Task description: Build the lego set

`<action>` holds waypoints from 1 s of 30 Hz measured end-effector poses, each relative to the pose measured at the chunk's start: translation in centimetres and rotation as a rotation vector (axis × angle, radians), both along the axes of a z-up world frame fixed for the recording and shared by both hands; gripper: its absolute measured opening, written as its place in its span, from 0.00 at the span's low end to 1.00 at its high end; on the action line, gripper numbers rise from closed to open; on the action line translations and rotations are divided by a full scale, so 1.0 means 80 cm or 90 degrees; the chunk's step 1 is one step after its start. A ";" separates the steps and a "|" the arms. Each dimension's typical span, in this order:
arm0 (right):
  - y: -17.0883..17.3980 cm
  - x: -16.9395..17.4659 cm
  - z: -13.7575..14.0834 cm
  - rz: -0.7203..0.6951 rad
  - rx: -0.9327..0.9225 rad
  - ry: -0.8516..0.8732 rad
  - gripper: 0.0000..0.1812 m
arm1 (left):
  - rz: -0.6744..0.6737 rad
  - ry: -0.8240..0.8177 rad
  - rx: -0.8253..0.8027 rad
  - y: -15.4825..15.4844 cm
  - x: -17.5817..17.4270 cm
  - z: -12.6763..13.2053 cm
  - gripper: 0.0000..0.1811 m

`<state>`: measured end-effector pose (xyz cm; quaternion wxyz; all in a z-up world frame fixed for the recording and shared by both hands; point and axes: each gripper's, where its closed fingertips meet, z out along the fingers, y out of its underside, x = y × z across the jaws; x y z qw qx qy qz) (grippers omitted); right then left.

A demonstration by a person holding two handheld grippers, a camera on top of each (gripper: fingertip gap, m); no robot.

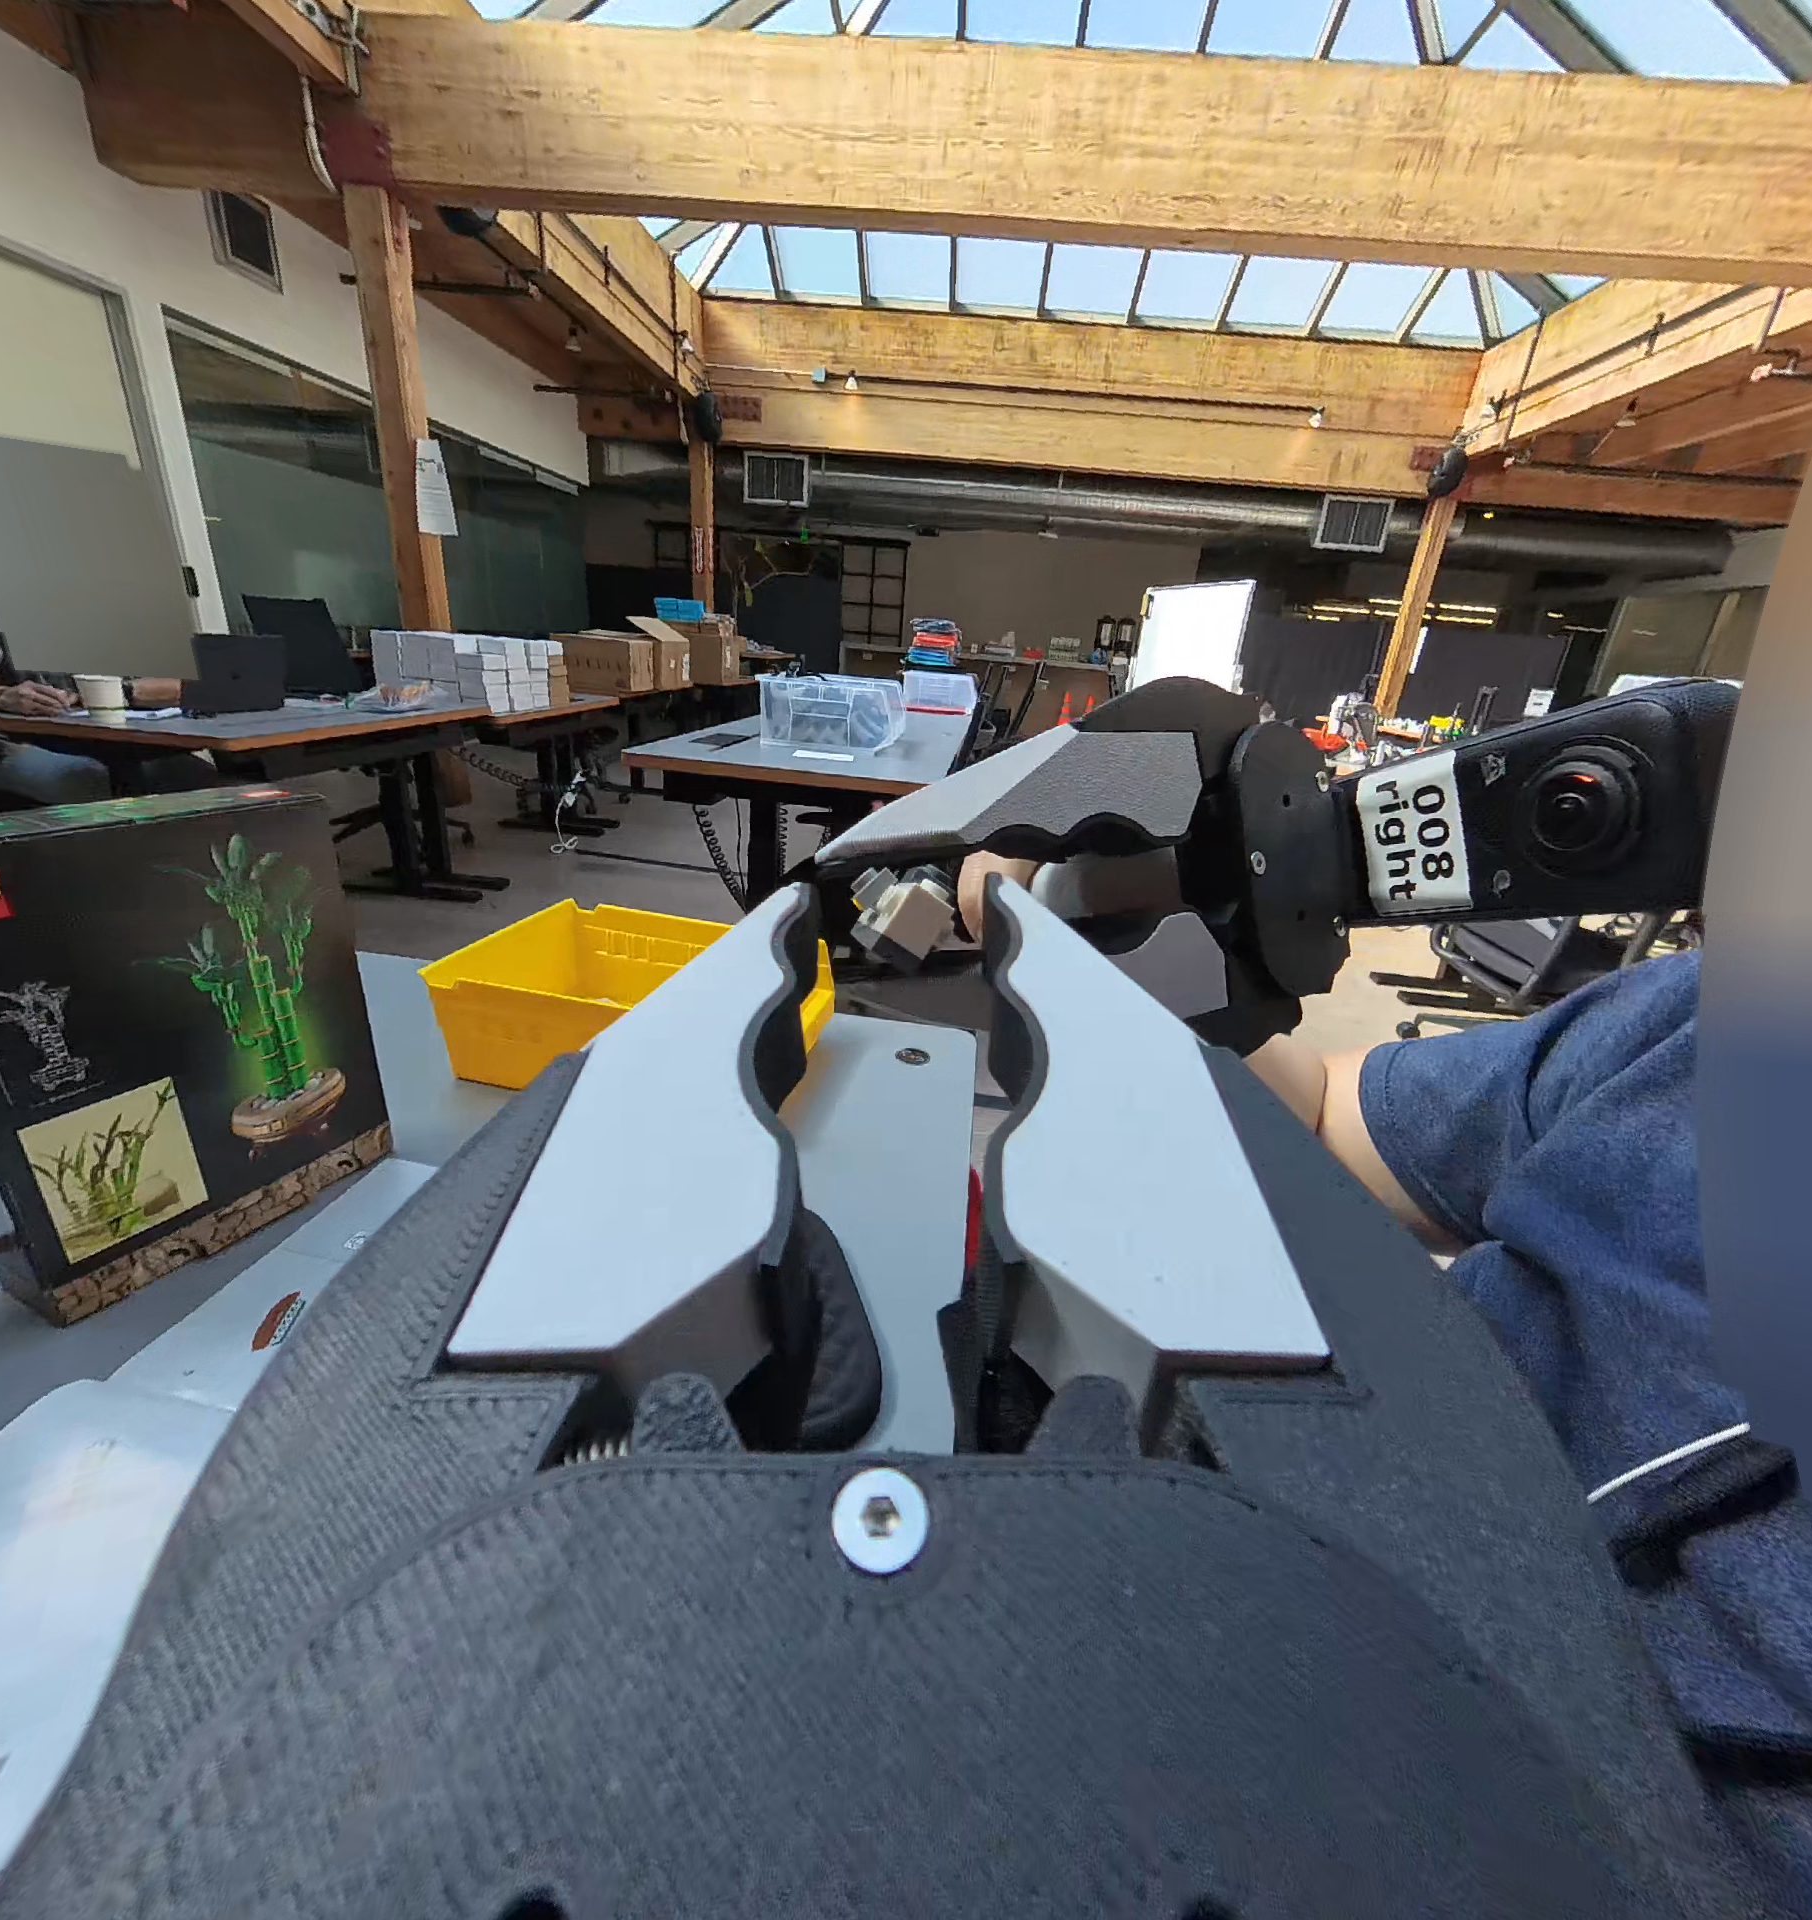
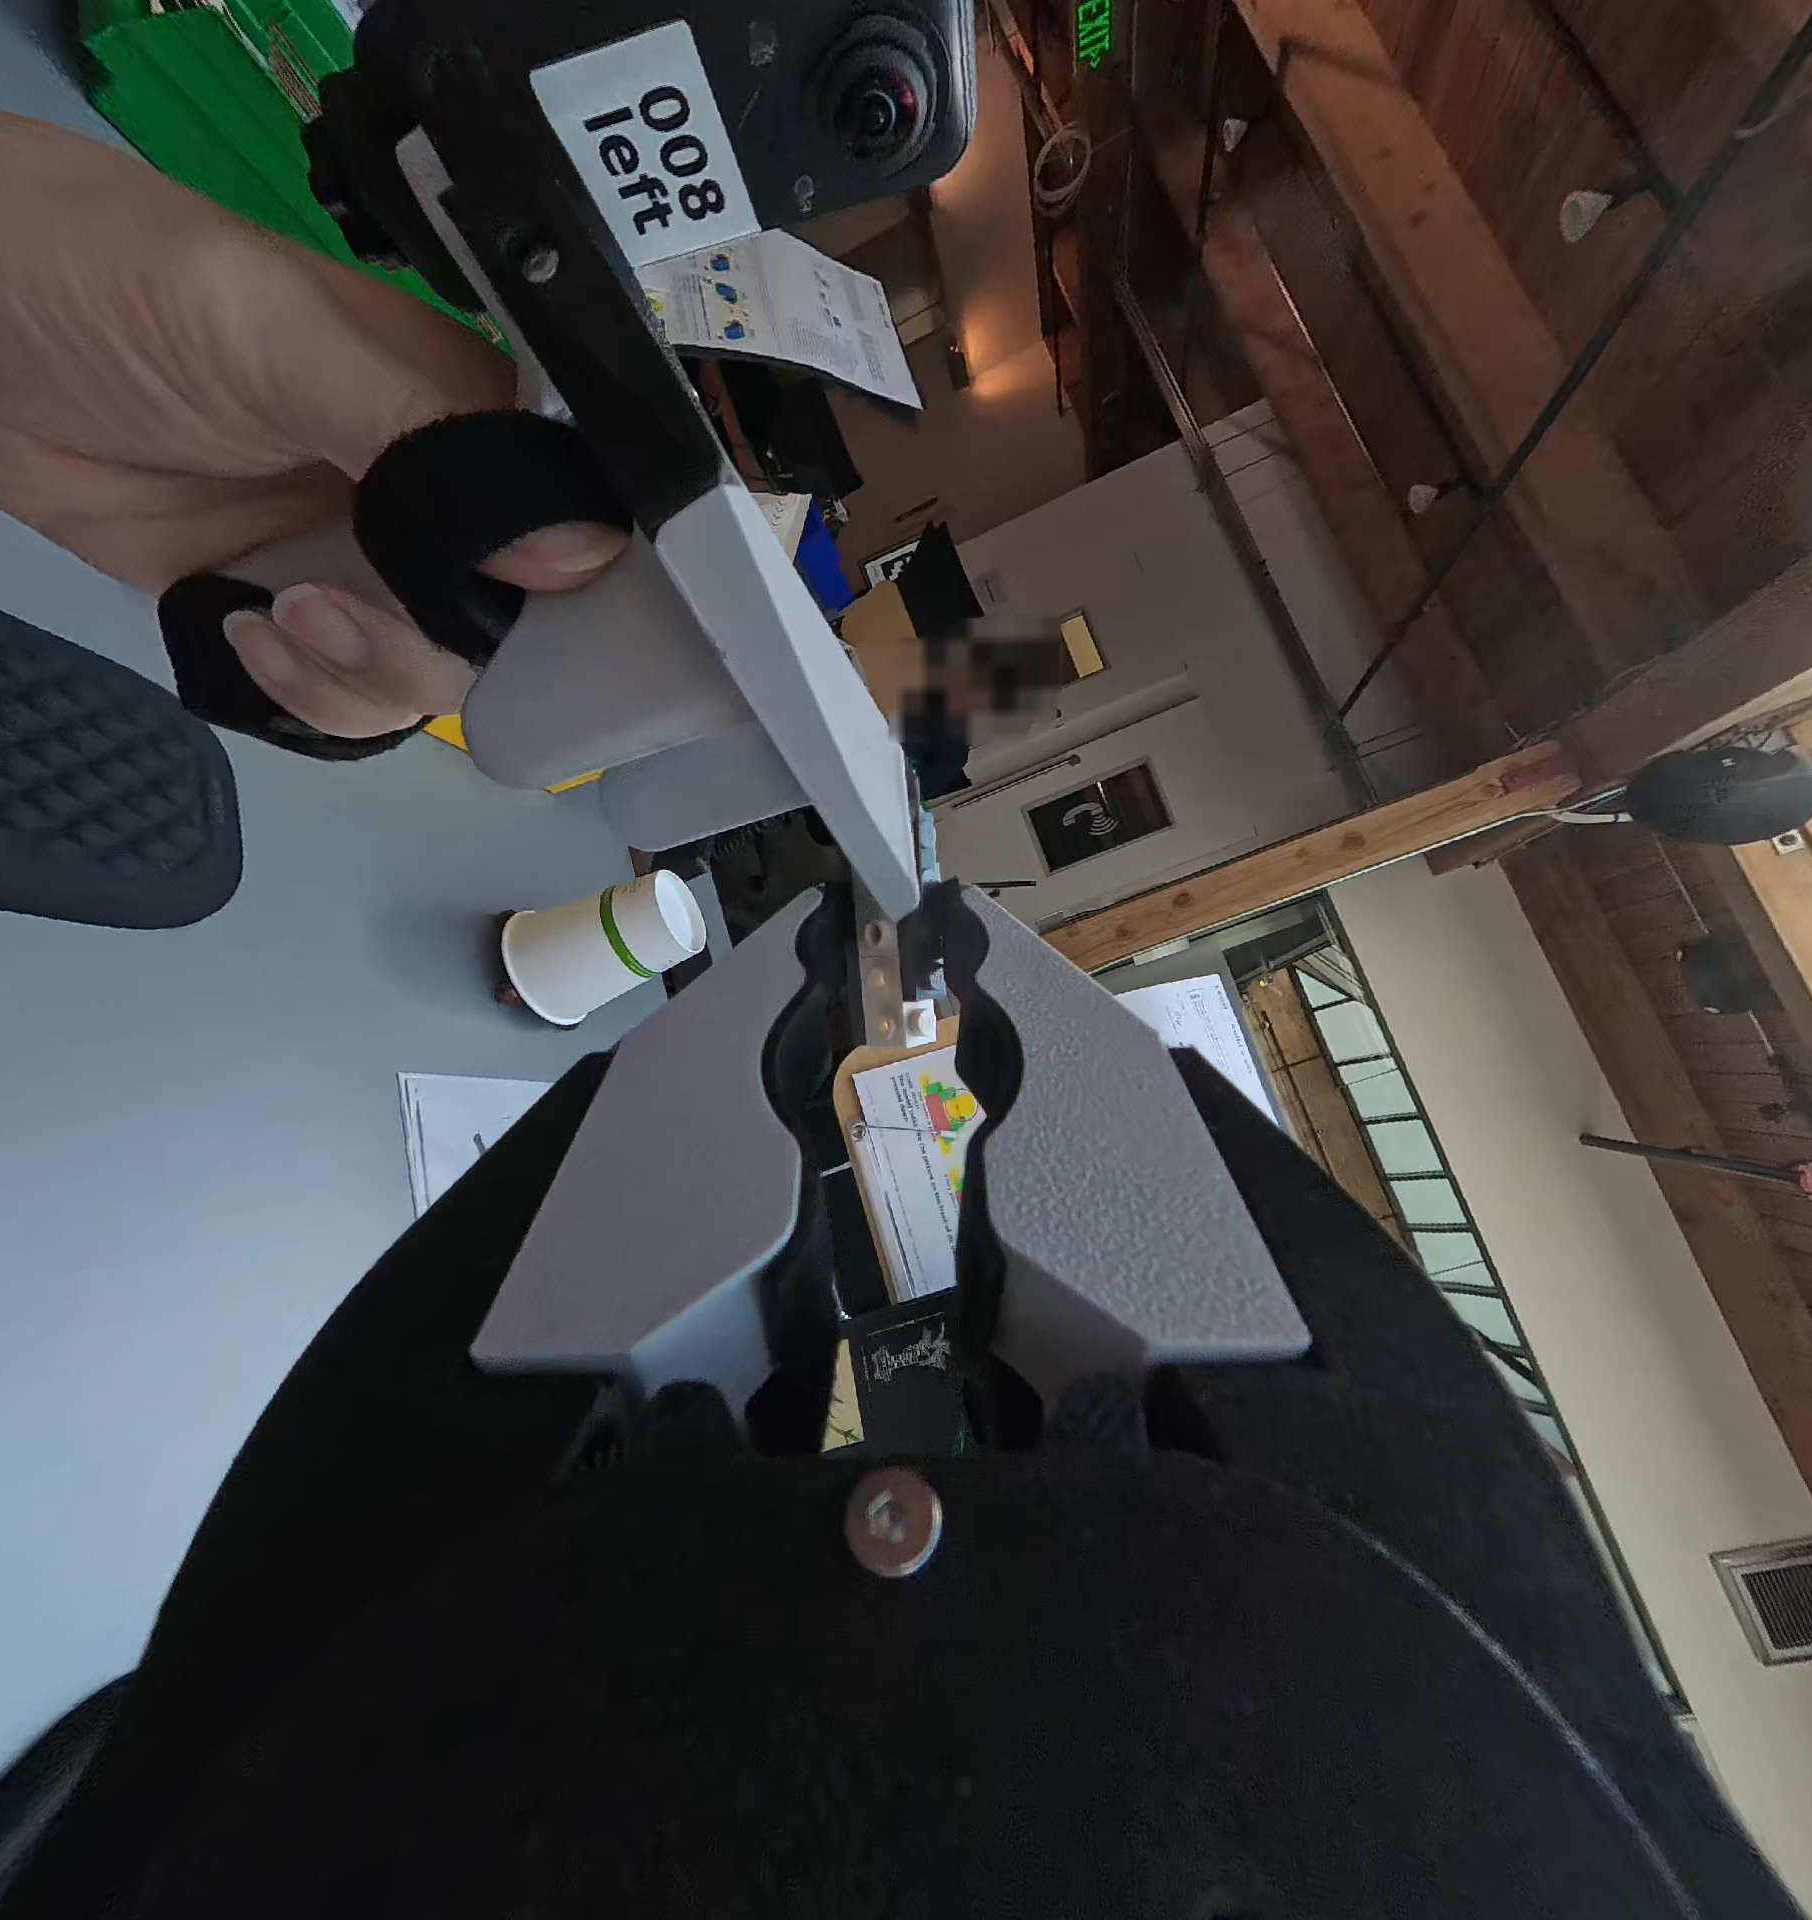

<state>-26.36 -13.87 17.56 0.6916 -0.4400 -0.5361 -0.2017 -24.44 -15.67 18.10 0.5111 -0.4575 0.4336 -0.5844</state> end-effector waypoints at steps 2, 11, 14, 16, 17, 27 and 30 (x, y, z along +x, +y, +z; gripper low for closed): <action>-0.004 0.001 -0.004 -0.001 0.035 -0.002 0.09 | 0.010 -0.011 0.031 -0.004 0.003 -0.007 0.09; -0.010 0.002 -0.018 0.022 0.096 0.025 0.09 | 0.061 -0.051 0.050 -0.008 0.009 -0.022 0.08; -0.011 0.001 -0.022 0.028 0.091 0.023 0.10 | 0.075 -0.069 0.057 -0.009 0.007 -0.025 0.08; -0.013 -0.001 -0.023 0.030 0.094 0.025 0.10 | 0.081 -0.077 0.064 -0.011 0.005 -0.026 0.08; -0.013 -0.001 -0.023 0.030 0.092 0.027 0.10 | 0.085 -0.080 0.067 -0.011 0.004 -0.026 0.08; -0.015 -0.007 -0.023 0.039 0.077 0.034 0.11 | 0.095 -0.106 0.064 -0.012 -0.006 -0.023 0.08; -0.018 -0.009 -0.021 0.060 0.051 0.059 0.11 | 0.088 -0.124 0.057 -0.013 -0.011 -0.021 0.07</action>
